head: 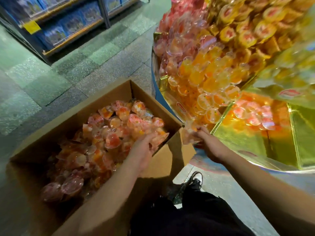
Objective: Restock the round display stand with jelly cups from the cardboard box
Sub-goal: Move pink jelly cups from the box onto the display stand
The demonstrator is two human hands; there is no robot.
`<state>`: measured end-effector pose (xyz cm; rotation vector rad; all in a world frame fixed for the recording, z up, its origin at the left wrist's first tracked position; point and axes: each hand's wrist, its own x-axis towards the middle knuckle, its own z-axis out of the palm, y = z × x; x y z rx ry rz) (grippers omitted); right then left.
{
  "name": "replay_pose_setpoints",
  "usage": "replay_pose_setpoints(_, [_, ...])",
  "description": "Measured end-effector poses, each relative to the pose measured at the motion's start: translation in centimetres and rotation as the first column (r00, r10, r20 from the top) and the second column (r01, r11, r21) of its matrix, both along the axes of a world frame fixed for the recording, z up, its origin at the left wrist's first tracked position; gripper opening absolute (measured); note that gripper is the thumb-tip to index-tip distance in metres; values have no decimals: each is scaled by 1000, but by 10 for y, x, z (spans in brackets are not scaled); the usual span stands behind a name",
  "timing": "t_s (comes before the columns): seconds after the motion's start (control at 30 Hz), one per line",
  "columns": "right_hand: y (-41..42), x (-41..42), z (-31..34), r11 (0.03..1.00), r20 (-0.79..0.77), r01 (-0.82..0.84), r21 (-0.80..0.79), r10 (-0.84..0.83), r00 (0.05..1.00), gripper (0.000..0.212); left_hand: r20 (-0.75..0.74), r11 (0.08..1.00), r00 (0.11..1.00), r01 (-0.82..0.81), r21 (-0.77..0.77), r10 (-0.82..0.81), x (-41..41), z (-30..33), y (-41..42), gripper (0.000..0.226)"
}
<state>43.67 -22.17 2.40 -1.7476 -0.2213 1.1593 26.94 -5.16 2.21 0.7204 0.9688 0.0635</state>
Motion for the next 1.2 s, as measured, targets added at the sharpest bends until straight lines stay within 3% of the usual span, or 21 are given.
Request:
replay_pose_setpoints(0.1, [-38, 14, 13, 973, -174, 219, 68, -204, 963, 31, 54, 995, 993, 104, -2, -104, 48, 4, -25, 23])
replay_pose_setpoints(0.23, [-88, 40, 18, 921, -190, 383, 72, -364, 912, 31, 117, 954, 948, 299, -7, -296, 108, 14, -68, 24])
replay_pose_setpoints(0.37, [-135, 66, 8, 899, -165, 435, 46, -423, 891, 55, 61, 914, 912, 406, 23, -406, 158, 6, -112, 40])
replay_pose_setpoints(0.5, [-177, 92, -2, 854, -291, 516, 62, -479, 828, 63, 3, 880, 880, 475, -23, -475, 205, -4, -157, 43])
replay_pose_setpoints(0.67, [-230, 129, -18, 824, -333, 554, 119, -493, 804, 46, -51, 810, 809, 585, -33, -586, 264, -38, -202, 87])
replay_pose_setpoints(0.7, [-238, 138, -25, 830, -296, 548, 101, -501, 813, 42, -45, 790, 789, 611, -48, -613, 274, -40, -211, 79])
replay_pose_setpoints(0.8, [-257, 165, -47, 812, -313, 576, 95, -524, 792, 40, -53, 815, 814, 573, -89, -578, 300, -51, -237, 10])
replay_pose_setpoints(0.87, [-266, 182, -63, 763, -379, 644, 56, -581, 720, 49, -107, 828, 821, 558, -61, -561, 318, -61, -251, 11])
replay_pose_setpoints(1.03, [-277, 223, -105, 613, -371, 774, -161, -764, 528, 44, -205, 821, 802, 570, -16, -561, 357, -89, -274, 31])
replay_pose_setpoints(1.13, [-275, 242, -122, 579, -320, 762, -289, -809, 493, 67, -342, 798, 760, 601, 46, -553, 376, -104, -281, 39])
replay_pose_setpoints(1.2, [-273, 251, -133, 565, -318, 756, -331, -821, 474, 63, -417, 757, 709, 650, 73, -568, 386, -114, -284, 42])
